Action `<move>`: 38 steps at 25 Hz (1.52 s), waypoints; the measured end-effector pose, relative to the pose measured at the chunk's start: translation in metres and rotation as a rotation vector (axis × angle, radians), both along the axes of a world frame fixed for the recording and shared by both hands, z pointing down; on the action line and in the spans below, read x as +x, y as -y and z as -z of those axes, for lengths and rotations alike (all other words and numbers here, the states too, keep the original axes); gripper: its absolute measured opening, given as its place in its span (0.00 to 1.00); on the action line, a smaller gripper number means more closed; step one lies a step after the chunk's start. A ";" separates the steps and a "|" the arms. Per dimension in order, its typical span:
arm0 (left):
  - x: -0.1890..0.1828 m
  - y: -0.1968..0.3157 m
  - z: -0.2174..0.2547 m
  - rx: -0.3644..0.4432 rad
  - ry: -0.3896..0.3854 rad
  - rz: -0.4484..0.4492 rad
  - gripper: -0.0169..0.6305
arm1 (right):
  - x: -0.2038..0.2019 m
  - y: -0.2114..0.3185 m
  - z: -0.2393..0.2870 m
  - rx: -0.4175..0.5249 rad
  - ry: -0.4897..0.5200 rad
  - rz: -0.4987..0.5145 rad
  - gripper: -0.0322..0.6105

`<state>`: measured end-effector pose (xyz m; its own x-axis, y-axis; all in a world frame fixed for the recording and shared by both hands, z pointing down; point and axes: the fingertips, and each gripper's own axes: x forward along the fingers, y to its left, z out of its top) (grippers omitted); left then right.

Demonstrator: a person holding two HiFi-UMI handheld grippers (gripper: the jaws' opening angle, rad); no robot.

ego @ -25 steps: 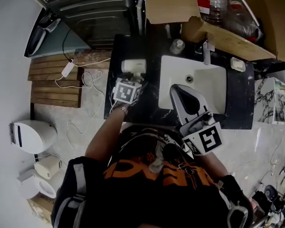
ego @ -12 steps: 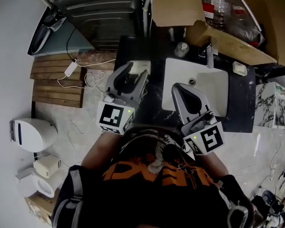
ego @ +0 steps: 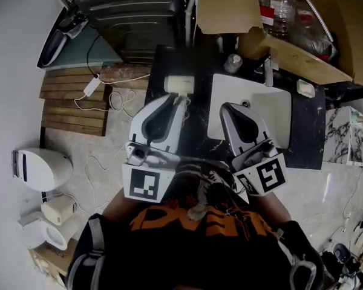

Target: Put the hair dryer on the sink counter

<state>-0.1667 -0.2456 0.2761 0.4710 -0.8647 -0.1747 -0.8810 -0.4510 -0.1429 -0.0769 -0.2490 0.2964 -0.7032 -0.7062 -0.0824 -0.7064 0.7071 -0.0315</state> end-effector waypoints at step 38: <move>-0.003 -0.023 -0.017 -0.130 -0.020 -0.015 0.06 | -0.012 -0.013 0.008 0.045 -0.007 -0.036 0.07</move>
